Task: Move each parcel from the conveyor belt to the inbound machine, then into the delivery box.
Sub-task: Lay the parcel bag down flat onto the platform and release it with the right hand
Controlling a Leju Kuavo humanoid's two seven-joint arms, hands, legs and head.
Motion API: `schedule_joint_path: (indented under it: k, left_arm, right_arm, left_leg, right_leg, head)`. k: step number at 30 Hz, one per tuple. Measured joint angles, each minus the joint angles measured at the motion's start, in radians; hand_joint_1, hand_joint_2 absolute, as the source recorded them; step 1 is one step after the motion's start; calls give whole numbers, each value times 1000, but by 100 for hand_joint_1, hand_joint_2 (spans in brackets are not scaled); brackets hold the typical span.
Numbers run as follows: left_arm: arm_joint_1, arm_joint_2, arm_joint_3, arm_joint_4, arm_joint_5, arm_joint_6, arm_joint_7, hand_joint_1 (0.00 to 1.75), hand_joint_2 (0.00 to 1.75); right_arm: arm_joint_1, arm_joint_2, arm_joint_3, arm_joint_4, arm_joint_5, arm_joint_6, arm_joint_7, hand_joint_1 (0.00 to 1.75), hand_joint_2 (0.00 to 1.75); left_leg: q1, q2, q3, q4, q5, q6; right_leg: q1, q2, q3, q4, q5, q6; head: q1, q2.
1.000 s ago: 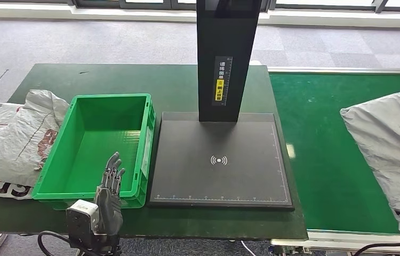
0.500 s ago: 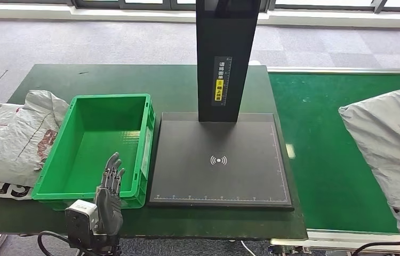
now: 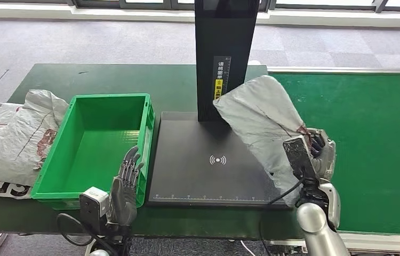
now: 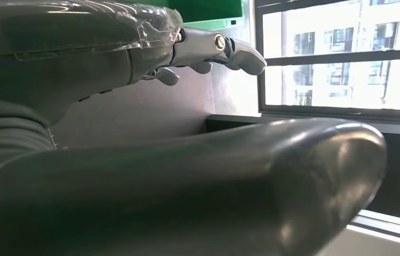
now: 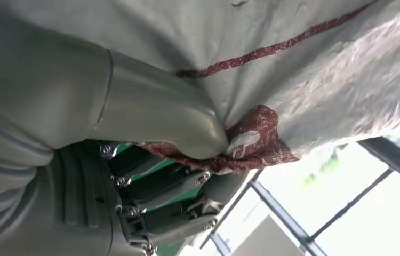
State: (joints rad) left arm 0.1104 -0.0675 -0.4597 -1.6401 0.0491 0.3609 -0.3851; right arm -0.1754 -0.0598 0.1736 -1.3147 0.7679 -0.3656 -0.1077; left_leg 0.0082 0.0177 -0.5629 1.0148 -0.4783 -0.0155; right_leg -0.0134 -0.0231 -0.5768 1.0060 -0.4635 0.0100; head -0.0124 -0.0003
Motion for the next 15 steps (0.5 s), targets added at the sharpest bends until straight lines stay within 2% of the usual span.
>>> schedule_joint_path:
  k: [5, 15]
  left_arm:
    - [-20, -1, 0, 27, 4, -5, -12, 0, 0]
    - [-43, -3, 0, 68, 5, -5, -27, 0, 0]
  right_arm:
    - [-50, 11, 37, 42, -6, 6, 8, 175, 175]
    - [-95, 21, 41, 102, -16, 5, -12, 175, 175]
  left_leg:
    - [0, 0, -1, 0, 0, 0]
    - [0, -1, -2, 0, 0, 0]
  right_leg:
    - [0, 0, -1, 0, 0, 0]
    - [0, -1, -1, 0, 0, 0]
  head:
    - [0, 0]
    - [0, 0]
